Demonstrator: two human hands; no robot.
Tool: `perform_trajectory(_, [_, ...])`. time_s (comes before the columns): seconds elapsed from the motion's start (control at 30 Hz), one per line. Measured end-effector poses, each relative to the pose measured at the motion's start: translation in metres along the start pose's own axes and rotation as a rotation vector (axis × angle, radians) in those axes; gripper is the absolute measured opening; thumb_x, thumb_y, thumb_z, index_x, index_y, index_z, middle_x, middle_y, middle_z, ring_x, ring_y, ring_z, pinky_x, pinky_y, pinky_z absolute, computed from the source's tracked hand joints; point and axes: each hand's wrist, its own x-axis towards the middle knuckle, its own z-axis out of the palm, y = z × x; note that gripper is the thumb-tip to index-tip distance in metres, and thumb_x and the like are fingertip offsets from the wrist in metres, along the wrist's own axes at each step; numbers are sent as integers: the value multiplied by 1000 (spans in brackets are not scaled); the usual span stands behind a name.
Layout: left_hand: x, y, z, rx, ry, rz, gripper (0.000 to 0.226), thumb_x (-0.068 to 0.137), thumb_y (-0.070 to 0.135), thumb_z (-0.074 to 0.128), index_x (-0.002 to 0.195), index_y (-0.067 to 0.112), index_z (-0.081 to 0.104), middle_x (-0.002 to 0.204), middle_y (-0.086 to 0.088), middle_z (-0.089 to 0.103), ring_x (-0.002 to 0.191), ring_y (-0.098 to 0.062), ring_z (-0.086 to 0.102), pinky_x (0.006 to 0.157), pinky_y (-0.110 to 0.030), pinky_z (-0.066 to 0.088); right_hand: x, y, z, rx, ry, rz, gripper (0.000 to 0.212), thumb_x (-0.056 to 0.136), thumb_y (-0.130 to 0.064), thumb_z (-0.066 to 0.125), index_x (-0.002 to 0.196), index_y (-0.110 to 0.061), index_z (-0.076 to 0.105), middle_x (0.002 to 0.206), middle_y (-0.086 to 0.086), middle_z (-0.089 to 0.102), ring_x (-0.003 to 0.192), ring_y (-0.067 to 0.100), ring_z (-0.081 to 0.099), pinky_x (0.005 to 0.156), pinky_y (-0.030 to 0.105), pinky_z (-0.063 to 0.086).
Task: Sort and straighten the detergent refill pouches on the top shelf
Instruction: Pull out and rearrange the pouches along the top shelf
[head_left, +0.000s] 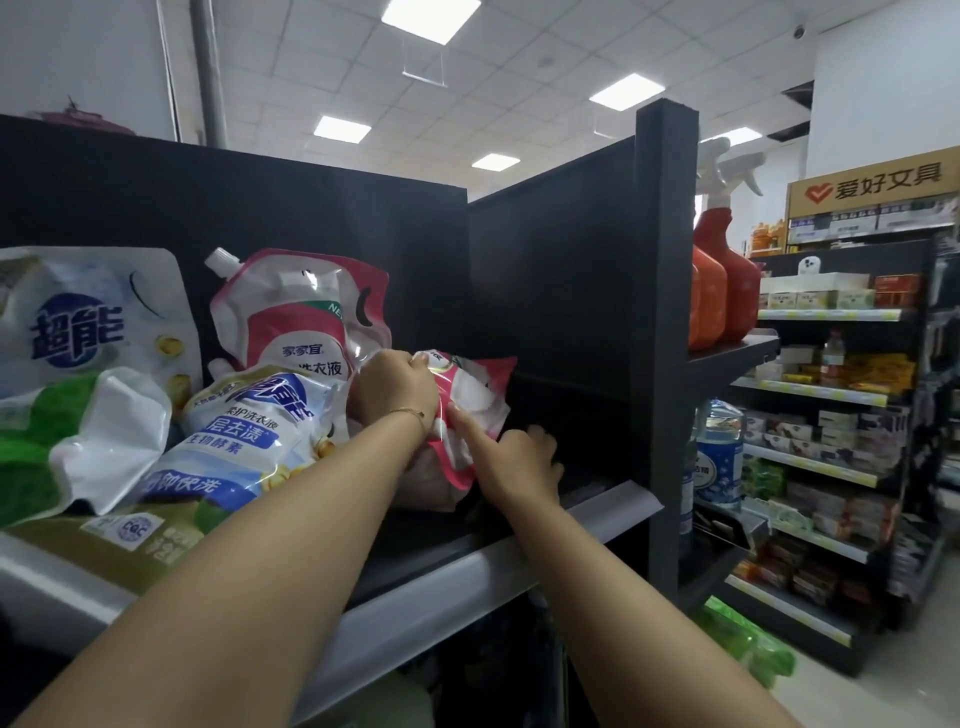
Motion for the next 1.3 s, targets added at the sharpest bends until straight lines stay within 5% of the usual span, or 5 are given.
perform_trajectory(0.2, [-4,-5,-5,-285,50,72,40,94,26,57,63,0,60,72,-16,62,69,-27,47,66,-33,36,9,1,11,270,-160,-13,109,41,-103,40,109,-23,69,107,-1,69,103,23,62,100,44,43])
perform_trajectory(0.5, [-8,-3,-7,-311,-23,105,54,95,28,58,46,14,37,49,-1,38,52,-19,35,57,-31,27,9,16,9,600,-62,-224,55,73,-35,79,111,-13,47,114,7,63,105,21,63,92,47,52])
perform_trajectory(0.77, [-28,0,-9,-353,-48,85,27,101,16,40,81,2,51,101,-22,57,93,-31,49,83,-34,37,-8,16,1,255,225,-366,71,84,-14,61,146,-9,29,127,21,42,112,39,46,100,50,41])
perform_trajectory(0.9, [-24,-9,-4,-552,-141,-314,52,93,31,31,132,3,53,136,-12,54,122,-30,51,105,-35,38,-16,14,-5,149,152,-424,83,87,-10,50,146,-51,8,136,13,29,116,32,37,102,42,38])
perform_trajectory(1.3, [-62,-4,-59,16,-431,-167,45,88,22,52,129,3,51,124,-15,57,115,-33,54,94,-31,41,-21,4,-7,-59,242,-335,88,80,-25,62,147,-43,8,151,8,12,129,33,27,98,51,31])
